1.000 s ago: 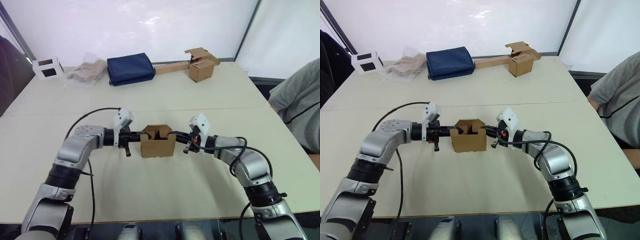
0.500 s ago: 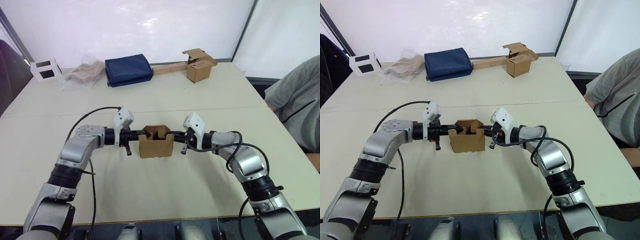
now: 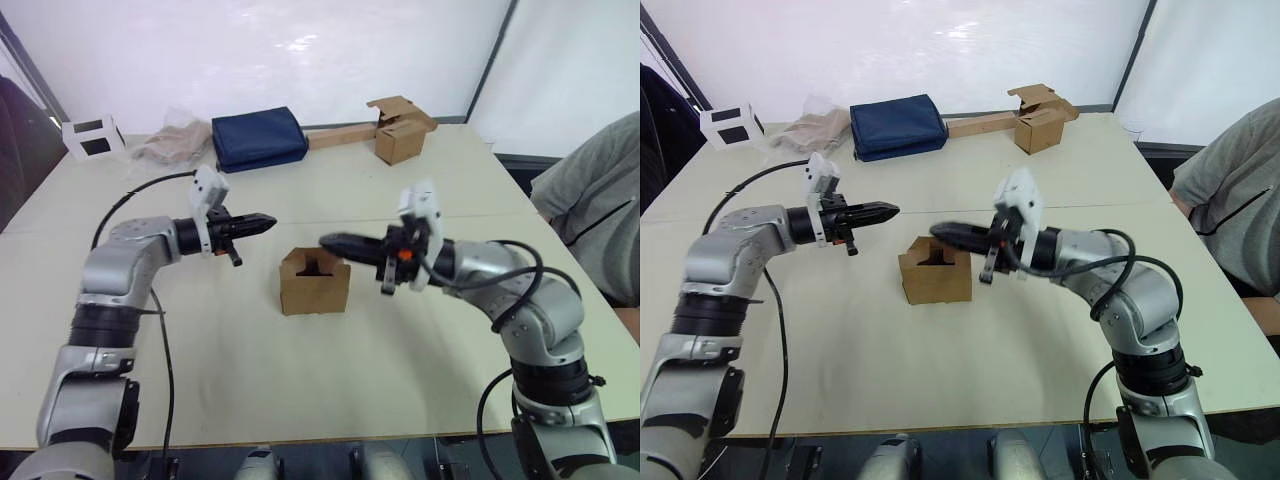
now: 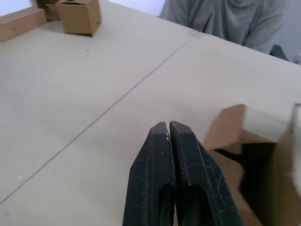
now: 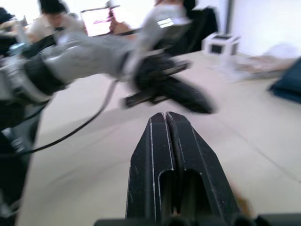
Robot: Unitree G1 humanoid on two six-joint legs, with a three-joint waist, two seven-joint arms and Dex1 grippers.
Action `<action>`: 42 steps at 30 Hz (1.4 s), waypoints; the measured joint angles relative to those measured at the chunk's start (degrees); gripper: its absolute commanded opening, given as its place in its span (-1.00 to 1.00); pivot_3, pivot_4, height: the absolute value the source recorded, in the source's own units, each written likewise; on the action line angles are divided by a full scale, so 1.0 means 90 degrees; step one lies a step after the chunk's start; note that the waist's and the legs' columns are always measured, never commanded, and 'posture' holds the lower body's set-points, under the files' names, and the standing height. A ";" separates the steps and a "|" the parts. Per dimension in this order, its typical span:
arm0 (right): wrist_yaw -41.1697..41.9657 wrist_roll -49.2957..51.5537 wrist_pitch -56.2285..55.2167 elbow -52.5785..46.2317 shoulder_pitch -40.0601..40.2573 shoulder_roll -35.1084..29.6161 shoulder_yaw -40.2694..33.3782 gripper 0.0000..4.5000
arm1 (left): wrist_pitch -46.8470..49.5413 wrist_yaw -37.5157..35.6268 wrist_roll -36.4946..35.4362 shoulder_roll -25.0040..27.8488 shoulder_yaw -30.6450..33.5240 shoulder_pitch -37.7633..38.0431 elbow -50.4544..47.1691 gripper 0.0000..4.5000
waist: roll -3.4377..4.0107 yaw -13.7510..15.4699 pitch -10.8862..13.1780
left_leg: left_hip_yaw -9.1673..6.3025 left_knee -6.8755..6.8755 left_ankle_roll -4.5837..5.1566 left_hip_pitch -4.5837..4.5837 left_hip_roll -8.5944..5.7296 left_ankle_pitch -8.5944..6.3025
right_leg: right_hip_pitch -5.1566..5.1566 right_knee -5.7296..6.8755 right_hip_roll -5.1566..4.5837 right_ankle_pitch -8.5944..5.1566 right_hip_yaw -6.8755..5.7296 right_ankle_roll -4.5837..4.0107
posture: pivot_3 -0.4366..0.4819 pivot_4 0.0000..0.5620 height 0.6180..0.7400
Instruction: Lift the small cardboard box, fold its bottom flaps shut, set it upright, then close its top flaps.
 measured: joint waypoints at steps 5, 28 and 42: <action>0.0142 -0.0371 -0.0270 0.0347 0.0108 0.0036 0.0608 -1.00 | -0.0631 -0.0110 0.0450 -0.0577 -0.0375 -0.0493 0.1257 -0.97 | -0.0001 -0.0007 0.0000 | 0.0001 0.0001 0.0000 -0.0001 -0.0001 0.0000 | -0.0002 0.0000 0.0000 0.0000 0.0000 0.0000 | -0.05 -0.47 1.00; 0.0293 -0.2003 -0.1678 0.2386 -0.0130 0.0653 0.1404 -1.00 | -0.0659 -0.1262 0.0811 -0.0722 -0.0738 -0.0504 0.1485 -0.97 | -0.0001 -0.0084 0.0000 | 0.0000 -0.0003 -0.0002 -0.0001 -0.0001 0.0001 | -0.0009 0.0002 0.0000 0.0000 0.0002 0.0000 | -0.05 -0.47 1.00; 0.0288 -0.2228 -0.1771 0.2507 -0.0127 0.0695 0.1412 -1.00 | 0.0011 -0.1046 0.0467 -0.0208 -0.0321 0.0160 0.0185 -0.97 | 0.0000 -0.0078 0.0000 | -0.0002 -0.0002 -0.0003 0.0000 0.0000 0.0002 | -0.0008 0.0005 -0.0001 0.0000 0.0001 0.0000 | -0.05 -0.47 1.00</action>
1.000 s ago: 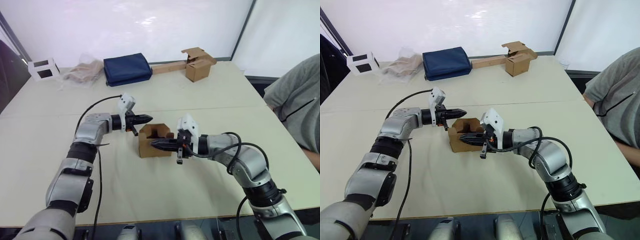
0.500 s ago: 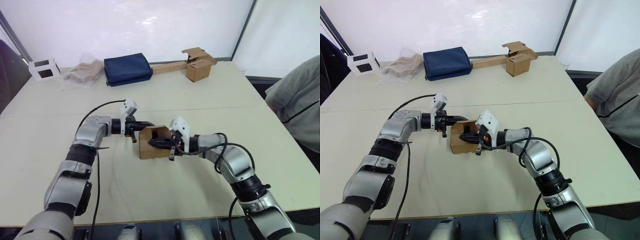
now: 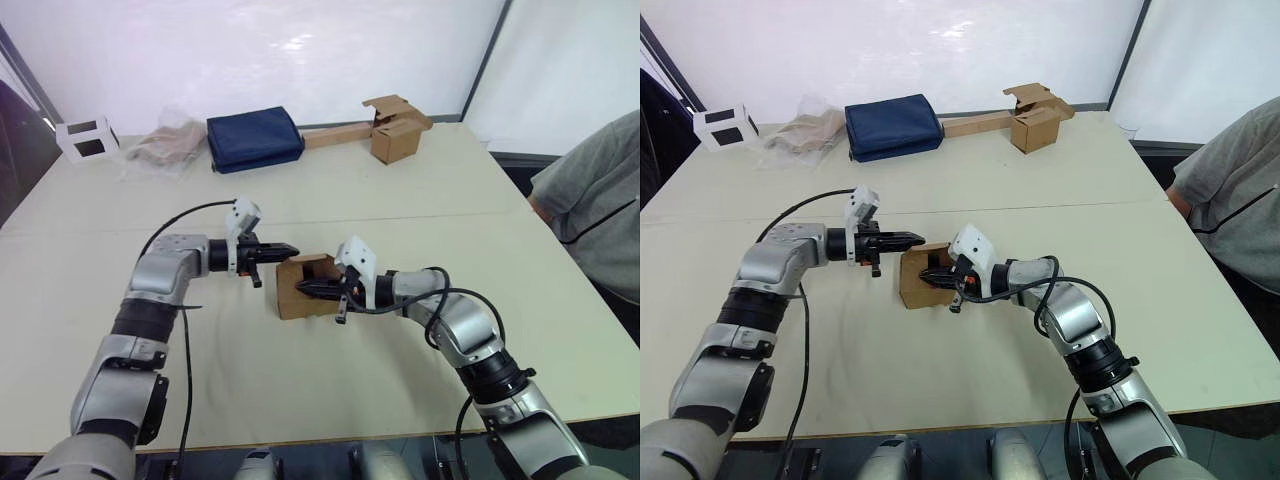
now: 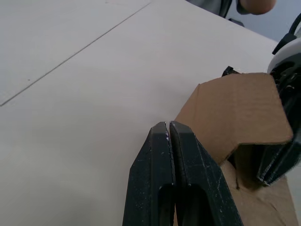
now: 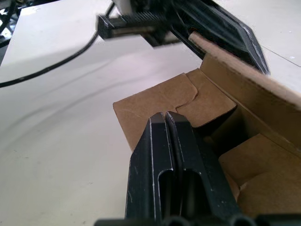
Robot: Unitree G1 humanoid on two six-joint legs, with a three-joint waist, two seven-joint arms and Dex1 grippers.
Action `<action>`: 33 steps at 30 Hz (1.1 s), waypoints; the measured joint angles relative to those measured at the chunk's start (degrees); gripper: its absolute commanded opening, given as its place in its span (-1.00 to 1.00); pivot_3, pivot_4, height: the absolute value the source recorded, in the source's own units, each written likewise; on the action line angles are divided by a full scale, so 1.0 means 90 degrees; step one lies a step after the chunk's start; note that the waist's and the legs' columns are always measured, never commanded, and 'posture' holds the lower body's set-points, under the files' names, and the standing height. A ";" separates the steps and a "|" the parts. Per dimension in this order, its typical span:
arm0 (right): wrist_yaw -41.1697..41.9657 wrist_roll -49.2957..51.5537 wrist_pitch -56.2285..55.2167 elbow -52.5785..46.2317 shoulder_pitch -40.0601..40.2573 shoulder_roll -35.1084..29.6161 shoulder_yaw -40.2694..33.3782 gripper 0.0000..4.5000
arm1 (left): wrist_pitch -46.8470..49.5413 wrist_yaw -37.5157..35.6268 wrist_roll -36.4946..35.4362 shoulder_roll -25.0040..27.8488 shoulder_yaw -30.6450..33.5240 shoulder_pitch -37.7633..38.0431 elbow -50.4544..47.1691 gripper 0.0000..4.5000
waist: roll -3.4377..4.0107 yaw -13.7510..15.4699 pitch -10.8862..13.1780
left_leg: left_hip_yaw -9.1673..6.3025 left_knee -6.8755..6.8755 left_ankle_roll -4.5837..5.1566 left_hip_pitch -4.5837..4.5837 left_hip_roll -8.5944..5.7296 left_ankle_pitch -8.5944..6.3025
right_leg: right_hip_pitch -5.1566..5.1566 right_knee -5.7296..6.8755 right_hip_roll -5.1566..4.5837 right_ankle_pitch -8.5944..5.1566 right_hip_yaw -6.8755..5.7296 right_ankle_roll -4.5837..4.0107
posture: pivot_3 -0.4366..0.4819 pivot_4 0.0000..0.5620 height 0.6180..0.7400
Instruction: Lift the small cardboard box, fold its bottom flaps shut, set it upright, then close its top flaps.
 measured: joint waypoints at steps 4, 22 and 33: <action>-0.0032 0.0061 0.0116 -0.0077 0.0035 -0.0001 -0.0066 -1.00 | 0.0447 0.0080 -0.0330 0.0280 0.0205 0.0208 -0.0852 -0.97 | 0.0000 0.0009 0.0000 | 0.0000 0.0000 0.0000 0.0000 0.0000 0.0000 | 0.0001 0.0000 -0.0001 0.0000 0.0000 0.0000 | -0.05 -0.47 1.00; -0.0091 0.0195 0.0565 -0.0490 0.0147 -0.0160 -0.0335 -1.00 | 0.0747 0.0238 -0.0660 0.0665 -0.0244 0.1546 -0.2422 -0.97 | 0.0001 0.0007 0.0000 | 0.0001 -0.0004 -0.0001 0.0002 0.0001 0.0001 | 0.0002 0.0000 0.0000 0.0000 0.0000 0.0000 | -0.05 -0.47 1.00; -0.0021 0.0944 0.1226 -0.1367 -0.0258 -0.0347 -0.0914 -1.00 | 0.0456 0.0259 -0.0602 0.0665 -0.0343 0.1557 -0.2307 -0.97 | 0.0001 0.0011 0.0000 | 0.0001 -0.0003 -0.0001 0.0002 0.0001 0.0001 | 0.0003 0.0001 0.0000 0.0000 0.0001 0.0000 | -0.05 -0.47 1.00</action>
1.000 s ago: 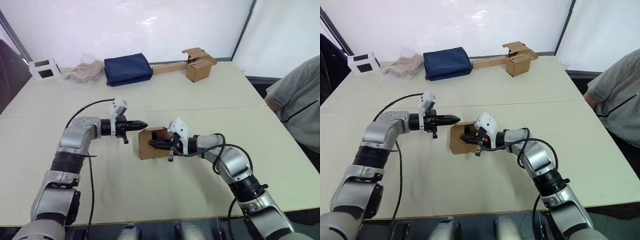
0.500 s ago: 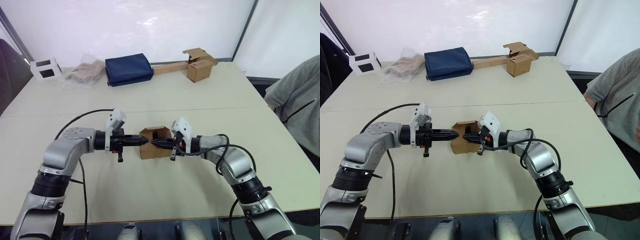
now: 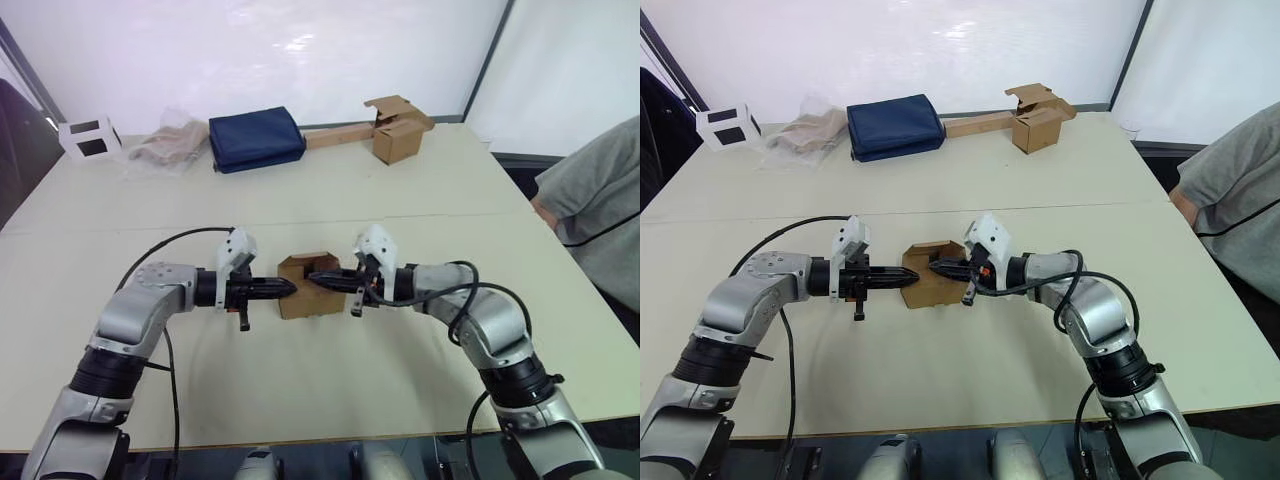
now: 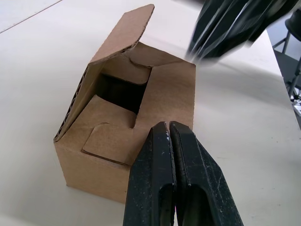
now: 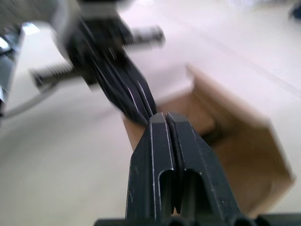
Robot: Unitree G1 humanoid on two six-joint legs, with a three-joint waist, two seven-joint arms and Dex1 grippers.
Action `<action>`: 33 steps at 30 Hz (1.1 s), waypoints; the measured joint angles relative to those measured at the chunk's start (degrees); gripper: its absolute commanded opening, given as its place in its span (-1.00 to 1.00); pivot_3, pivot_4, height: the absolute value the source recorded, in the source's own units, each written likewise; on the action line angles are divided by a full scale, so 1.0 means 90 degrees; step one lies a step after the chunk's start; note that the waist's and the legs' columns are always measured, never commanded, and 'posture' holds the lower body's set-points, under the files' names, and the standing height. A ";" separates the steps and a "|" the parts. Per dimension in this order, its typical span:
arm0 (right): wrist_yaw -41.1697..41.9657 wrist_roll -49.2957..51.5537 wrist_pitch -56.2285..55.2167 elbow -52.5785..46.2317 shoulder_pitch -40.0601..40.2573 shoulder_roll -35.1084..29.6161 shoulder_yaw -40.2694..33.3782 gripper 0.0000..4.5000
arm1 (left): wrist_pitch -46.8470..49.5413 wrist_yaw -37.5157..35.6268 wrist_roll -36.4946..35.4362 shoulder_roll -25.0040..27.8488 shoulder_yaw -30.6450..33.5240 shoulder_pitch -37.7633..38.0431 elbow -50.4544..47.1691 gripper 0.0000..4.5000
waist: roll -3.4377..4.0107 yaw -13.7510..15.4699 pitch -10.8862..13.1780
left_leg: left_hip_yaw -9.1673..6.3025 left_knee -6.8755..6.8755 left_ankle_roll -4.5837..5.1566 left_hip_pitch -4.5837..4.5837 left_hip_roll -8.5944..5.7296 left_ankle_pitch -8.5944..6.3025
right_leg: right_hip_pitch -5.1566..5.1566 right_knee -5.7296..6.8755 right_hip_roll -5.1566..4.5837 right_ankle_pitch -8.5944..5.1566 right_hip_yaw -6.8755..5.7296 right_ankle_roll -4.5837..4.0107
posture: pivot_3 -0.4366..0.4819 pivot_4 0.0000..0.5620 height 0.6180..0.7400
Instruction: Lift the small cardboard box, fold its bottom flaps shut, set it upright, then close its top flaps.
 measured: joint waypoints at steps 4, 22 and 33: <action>0.0012 0.0086 -0.0146 0.0331 -0.0685 0.0022 -0.0194 -1.00 | 0.0002 0.0008 -0.0006 -0.0003 -0.0006 -0.0001 -0.0009 -0.97 | 0.0000 0.0001 0.0000 | 0.0000 -0.0001 0.0000 0.0001 0.0000 0.0000 | 0.0001 -0.0002 0.0000 0.0000 -0.0001 0.0000 | -0.05 -0.47 1.00; 0.0210 -0.1396 -0.1732 0.2825 -0.0729 0.0573 0.0785 -1.00 | 0.0040 0.0205 -0.0056 0.0012 -0.0027 0.0037 -0.0158 -0.97 | 0.0001 -0.0015 0.0000 | 0.0002 -0.0004 -0.0001 -0.0001 -0.0001 0.0000 | -0.0004 -0.0001 -0.0001 0.0000 0.0001 0.0000 | -0.05 -0.47 1.00; 0.0082 -0.1738 -0.1904 0.2506 -0.0434 0.0558 0.0753 -1.00 | 0.0161 -0.0176 -0.0194 0.0313 0.0005 -0.0395 0.0087 -0.97 | -0.0001 0.0005 -0.0001 | 0.0000 0.0002 -0.0001 0.0001 0.0000 0.0001 | 0.0001 0.0002 0.0001 0.0000 -0.0003 0.0000 | -0.05 -0.47 1.00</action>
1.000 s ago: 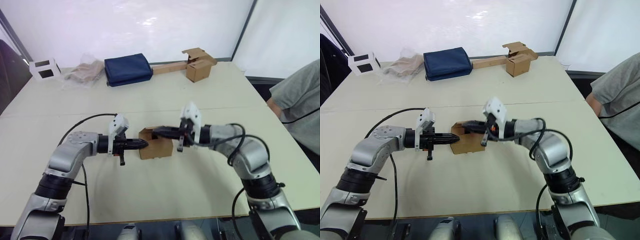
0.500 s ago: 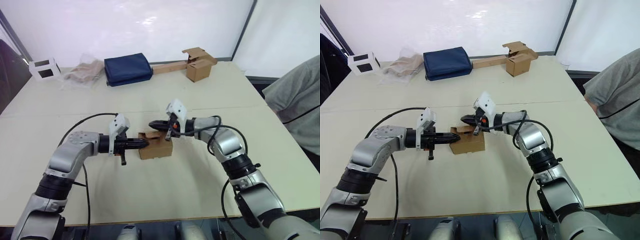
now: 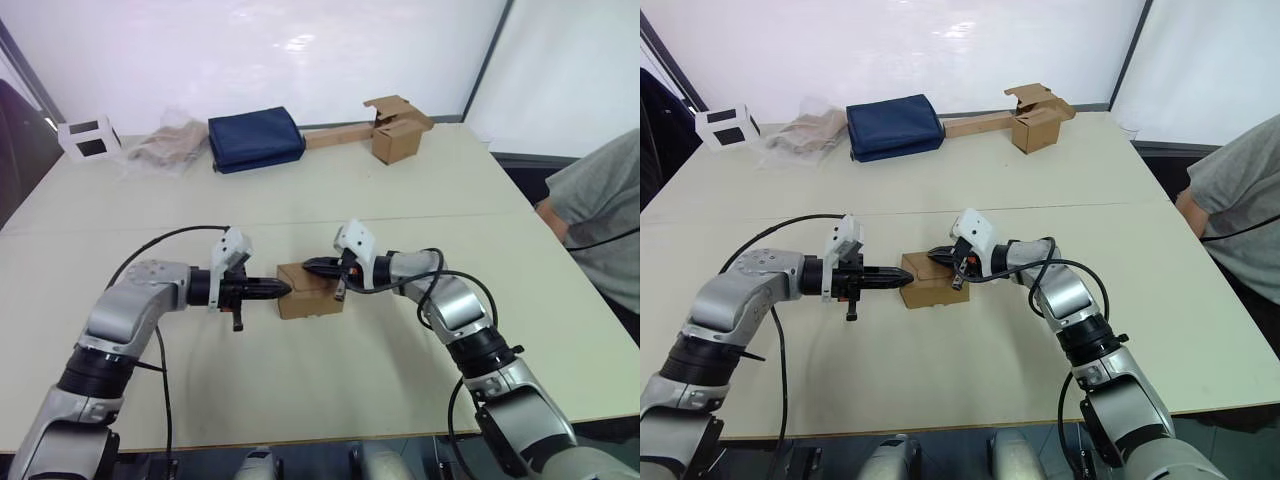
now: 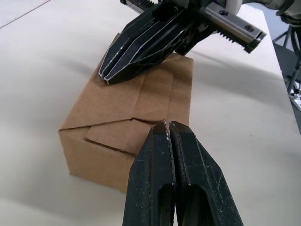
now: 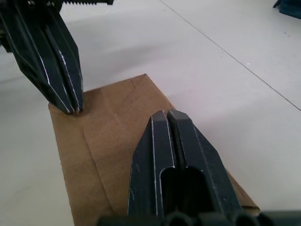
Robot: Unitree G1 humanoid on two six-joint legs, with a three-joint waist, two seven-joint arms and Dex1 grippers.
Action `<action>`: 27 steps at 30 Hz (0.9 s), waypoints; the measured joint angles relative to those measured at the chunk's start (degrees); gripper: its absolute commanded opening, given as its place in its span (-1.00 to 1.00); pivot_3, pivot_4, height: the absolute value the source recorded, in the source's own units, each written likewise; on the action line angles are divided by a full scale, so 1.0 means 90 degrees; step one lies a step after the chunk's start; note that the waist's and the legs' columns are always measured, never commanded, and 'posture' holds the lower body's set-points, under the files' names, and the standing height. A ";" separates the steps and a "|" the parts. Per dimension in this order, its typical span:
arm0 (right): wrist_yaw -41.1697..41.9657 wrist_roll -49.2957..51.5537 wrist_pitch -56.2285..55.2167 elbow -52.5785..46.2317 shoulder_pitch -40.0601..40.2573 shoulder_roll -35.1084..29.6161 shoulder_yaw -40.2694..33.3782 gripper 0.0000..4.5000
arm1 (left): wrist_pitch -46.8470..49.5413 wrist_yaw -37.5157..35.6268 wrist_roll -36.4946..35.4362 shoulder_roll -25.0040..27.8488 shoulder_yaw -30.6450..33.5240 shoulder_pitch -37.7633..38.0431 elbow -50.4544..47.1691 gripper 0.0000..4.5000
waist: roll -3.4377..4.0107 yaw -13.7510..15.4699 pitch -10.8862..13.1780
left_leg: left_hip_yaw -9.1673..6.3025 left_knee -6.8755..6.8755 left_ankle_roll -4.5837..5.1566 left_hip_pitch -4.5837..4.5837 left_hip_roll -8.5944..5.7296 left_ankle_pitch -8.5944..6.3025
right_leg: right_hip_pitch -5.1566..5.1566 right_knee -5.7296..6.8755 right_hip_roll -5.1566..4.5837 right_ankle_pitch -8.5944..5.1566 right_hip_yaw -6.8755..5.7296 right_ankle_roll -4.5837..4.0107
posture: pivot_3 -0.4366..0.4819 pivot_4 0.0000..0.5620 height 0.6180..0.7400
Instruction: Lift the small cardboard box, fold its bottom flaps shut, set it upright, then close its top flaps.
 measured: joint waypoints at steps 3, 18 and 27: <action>-0.0045 0.0011 0.0167 -0.0205 0.0067 0.0006 -0.0027 -1.00 | -0.0062 0.0011 -0.0003 -0.0160 0.0061 -0.0722 0.0443 -0.97 | 0.0000 -0.0004 0.0000 | 0.0000 0.0001 0.0001 0.0000 -0.0001 0.0000 | 0.0002 -0.0002 0.0001 0.0000 0.0000 0.0000 | -0.05 -0.47 1.00; -0.0015 0.0454 0.1366 -0.1904 0.0583 -0.0305 -0.0112 -1.00 | -0.1704 -0.0291 0.1052 -0.1152 -0.0653 -0.1276 0.2340 -0.97 | 0.0001 -0.0015 0.0000 | 0.0001 -0.0002 0.0000 -0.0003 -0.0002 0.0000 | -0.0005 -0.0005 0.0000 0.0000 0.0002 0.0000 | -0.05 -0.47 1.00; -0.0249 0.1066 0.2474 -0.3092 0.0579 -0.0663 -0.0424 -1.00 | -0.1852 -0.0402 0.1165 -0.1216 -0.0646 -0.1296 0.2425 -0.97 | 0.0001 -0.0006 0.0000 | 0.0000 0.0000 0.0001 -0.0003 -0.0001 0.0000 | -0.0001 -0.0004 0.0000 0.0000 0.0001 0.0000 | -0.05 -0.47 1.00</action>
